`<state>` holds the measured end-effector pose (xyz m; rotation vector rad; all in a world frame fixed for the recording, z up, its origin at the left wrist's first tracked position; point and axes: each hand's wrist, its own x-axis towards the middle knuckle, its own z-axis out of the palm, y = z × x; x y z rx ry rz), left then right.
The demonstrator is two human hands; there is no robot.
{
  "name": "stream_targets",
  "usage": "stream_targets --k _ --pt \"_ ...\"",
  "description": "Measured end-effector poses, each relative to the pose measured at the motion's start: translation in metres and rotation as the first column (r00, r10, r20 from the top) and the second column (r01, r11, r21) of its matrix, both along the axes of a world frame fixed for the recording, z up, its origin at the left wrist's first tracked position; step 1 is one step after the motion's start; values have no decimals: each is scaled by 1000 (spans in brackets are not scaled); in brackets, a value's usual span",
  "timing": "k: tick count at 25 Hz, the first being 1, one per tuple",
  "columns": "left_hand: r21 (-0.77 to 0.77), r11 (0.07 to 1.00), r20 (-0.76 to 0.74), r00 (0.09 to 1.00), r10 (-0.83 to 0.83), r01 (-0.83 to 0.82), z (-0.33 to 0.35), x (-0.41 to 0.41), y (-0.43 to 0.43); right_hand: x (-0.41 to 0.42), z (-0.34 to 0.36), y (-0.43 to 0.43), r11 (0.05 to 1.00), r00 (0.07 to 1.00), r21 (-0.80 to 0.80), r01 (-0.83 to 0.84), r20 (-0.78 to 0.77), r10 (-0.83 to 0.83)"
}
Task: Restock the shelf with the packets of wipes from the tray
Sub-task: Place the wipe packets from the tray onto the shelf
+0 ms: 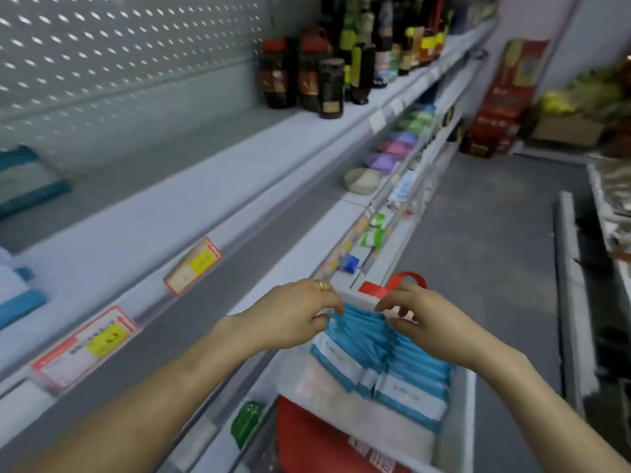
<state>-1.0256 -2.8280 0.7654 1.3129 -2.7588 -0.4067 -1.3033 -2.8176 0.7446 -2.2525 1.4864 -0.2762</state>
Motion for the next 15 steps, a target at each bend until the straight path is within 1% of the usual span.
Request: stream_targets --k 4,7,9,11,15 --pt "121 988 79 992 -101 91 -55 -15 -13 -5 -52 30 987 988 124 101 -128 -85" --pt "166 977 129 980 -152 130 -98 -26 -24 -9 -86 48 960 971 210 183 -193 -143" --pt "141 978 179 968 -176 152 -123 -28 -29 -11 -102 58 947 952 212 242 -239 -190" --pt "71 979 236 950 -203 192 -143 -27 -32 -11 -115 67 945 930 169 279 -291 -223" --pt "-52 965 255 938 -235 256 -160 -24 -35 -5 -130 79 949 886 54 311 -379 -269"
